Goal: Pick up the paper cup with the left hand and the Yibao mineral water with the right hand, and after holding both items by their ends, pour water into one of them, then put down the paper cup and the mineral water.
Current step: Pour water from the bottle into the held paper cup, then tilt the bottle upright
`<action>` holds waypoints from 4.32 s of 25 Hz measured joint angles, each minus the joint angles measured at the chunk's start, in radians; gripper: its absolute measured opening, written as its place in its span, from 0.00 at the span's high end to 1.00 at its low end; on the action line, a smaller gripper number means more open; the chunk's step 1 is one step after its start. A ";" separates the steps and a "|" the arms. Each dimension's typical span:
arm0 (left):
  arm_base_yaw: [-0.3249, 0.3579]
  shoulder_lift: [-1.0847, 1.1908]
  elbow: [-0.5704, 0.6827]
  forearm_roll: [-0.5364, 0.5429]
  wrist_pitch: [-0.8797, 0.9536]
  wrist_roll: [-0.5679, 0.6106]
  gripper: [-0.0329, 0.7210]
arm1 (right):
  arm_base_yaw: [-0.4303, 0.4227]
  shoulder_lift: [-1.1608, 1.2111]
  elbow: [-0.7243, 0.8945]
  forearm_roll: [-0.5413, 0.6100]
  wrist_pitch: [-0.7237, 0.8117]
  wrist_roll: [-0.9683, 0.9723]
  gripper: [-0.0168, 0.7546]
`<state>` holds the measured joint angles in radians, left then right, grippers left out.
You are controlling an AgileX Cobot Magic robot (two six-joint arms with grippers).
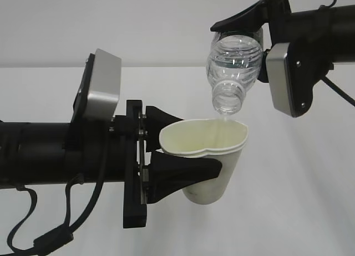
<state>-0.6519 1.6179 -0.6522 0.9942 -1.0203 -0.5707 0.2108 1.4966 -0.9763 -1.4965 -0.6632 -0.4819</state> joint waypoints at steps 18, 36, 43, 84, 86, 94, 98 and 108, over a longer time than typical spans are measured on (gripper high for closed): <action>0.000 0.000 0.000 -0.006 0.002 0.000 0.46 | 0.000 0.000 0.000 0.008 -0.002 -0.013 0.41; 0.000 0.000 0.000 -0.006 0.002 0.000 0.46 | 0.000 0.000 0.000 0.015 -0.002 -0.022 0.41; 0.000 0.000 0.000 -0.006 0.004 0.000 0.46 | 0.000 0.000 0.000 0.015 -0.002 -0.022 0.41; 0.000 0.000 0.000 -0.006 0.006 0.000 0.46 | 0.000 0.000 0.000 0.017 -0.004 -0.045 0.41; 0.000 0.000 0.000 -0.006 0.006 0.000 0.46 | 0.000 0.000 0.000 0.017 -0.004 -0.045 0.41; 0.000 0.000 0.000 -0.006 0.006 0.000 0.46 | 0.000 0.000 0.000 0.017 -0.004 -0.055 0.41; 0.000 0.000 0.000 -0.006 0.006 0.000 0.46 | 0.000 0.000 0.000 0.019 -0.004 -0.059 0.41; 0.000 0.000 0.000 -0.006 0.006 0.000 0.46 | 0.000 0.000 0.000 0.021 -0.004 -0.061 0.41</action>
<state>-0.6519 1.6179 -0.6522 0.9879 -1.0140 -0.5707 0.2108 1.4966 -0.9763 -1.4753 -0.6670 -0.5432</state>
